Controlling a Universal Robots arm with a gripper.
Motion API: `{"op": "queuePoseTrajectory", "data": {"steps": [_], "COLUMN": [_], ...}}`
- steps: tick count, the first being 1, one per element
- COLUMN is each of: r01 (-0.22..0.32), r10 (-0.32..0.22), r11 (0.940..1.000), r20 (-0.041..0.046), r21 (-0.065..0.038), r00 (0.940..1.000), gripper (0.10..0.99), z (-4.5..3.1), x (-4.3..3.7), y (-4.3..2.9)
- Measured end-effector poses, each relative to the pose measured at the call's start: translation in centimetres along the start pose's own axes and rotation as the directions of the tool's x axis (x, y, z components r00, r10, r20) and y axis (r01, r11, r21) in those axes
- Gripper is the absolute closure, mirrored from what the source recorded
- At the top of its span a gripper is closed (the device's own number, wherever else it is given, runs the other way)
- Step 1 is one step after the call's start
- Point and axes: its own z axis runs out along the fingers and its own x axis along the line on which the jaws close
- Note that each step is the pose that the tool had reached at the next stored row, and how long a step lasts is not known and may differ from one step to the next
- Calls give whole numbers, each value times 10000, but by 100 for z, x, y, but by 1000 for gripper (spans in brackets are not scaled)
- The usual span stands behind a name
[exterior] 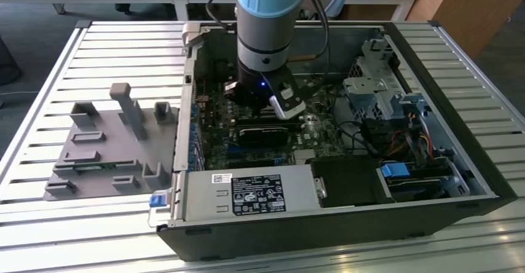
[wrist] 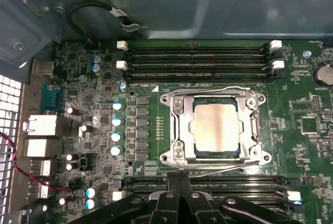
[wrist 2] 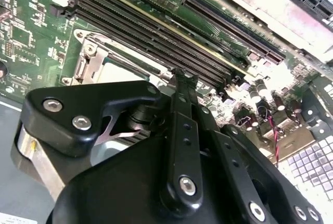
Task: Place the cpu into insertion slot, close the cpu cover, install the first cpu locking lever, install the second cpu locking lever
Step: 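Install the second cpu locking lever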
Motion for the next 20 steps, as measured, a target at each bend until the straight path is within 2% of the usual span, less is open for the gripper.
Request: {"op": "queuePoseTrajectory", "data": {"steps": [7,20], "r01": [-1,0], "r10": [1,0], "r11": [9998,9995], "r20": [-6,-9], "r21": [-222,-300], "r00": [10000,10000], "gripper": [980,980], "z": [84,181], "x": [18,28], "y": [-19,-40]}}
